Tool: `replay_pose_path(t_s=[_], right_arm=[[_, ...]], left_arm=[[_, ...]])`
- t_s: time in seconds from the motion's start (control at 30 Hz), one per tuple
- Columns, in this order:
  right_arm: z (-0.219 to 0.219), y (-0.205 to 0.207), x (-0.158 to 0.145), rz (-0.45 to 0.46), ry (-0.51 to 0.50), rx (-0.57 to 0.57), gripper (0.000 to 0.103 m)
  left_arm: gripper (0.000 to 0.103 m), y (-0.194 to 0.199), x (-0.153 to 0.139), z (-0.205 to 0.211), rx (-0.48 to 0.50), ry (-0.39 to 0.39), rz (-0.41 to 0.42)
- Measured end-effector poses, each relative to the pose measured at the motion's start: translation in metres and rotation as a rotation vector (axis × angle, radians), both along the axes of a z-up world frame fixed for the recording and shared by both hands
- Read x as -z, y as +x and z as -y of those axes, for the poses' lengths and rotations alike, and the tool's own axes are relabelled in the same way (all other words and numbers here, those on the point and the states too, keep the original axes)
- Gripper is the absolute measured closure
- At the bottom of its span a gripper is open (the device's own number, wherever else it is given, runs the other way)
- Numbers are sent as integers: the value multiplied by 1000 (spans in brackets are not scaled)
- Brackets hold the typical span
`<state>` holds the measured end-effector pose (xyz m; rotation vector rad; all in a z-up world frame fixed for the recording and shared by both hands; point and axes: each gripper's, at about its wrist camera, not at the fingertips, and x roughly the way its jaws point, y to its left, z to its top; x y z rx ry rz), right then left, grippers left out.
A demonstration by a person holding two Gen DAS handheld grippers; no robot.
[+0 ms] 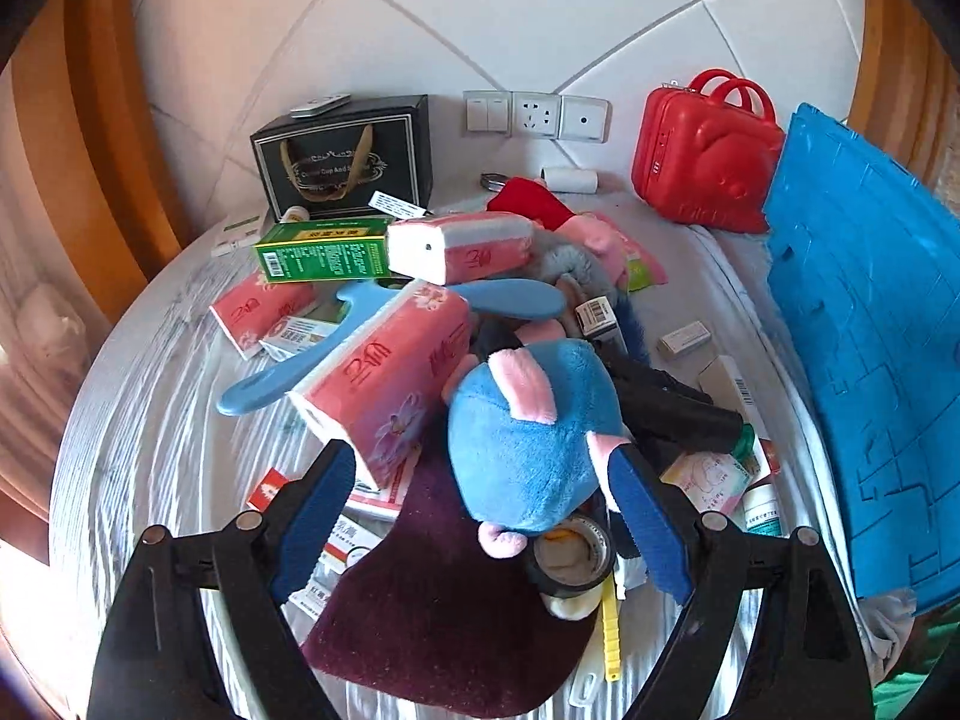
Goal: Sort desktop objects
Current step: 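Withdraw both tools from the crate to the blue-and-pink plush pig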
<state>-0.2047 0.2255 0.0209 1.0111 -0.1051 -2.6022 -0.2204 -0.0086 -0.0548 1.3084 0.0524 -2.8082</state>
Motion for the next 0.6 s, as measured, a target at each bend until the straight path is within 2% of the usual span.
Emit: replay_pose_path(t_s=[0.13,0.23,0.27,0.3,0.37,0.43,0.6], right_arm=[[13,-25,36,93,36,2,0],[13,-43,48,129,52,17,0],[12,-49,51,140,53,18,0],[11,-55,55,152,55,18,0],[10,-63,62,175,61,16,0],[10,-68,71,193,58,-1,0],[24,-80,92,248,16,-69,0]], left_arm=[[17,-34,14,-26,21,-33,-4],[17,-67,45,-34,-11,-53,94],[16,-75,58,-33,-42,-106,142],[16,-75,67,-29,-42,-113,155],[16,-59,68,-12,-36,-34,126],[16,-38,64,9,-37,-10,113],[16,2,47,63,-111,-84,60]])
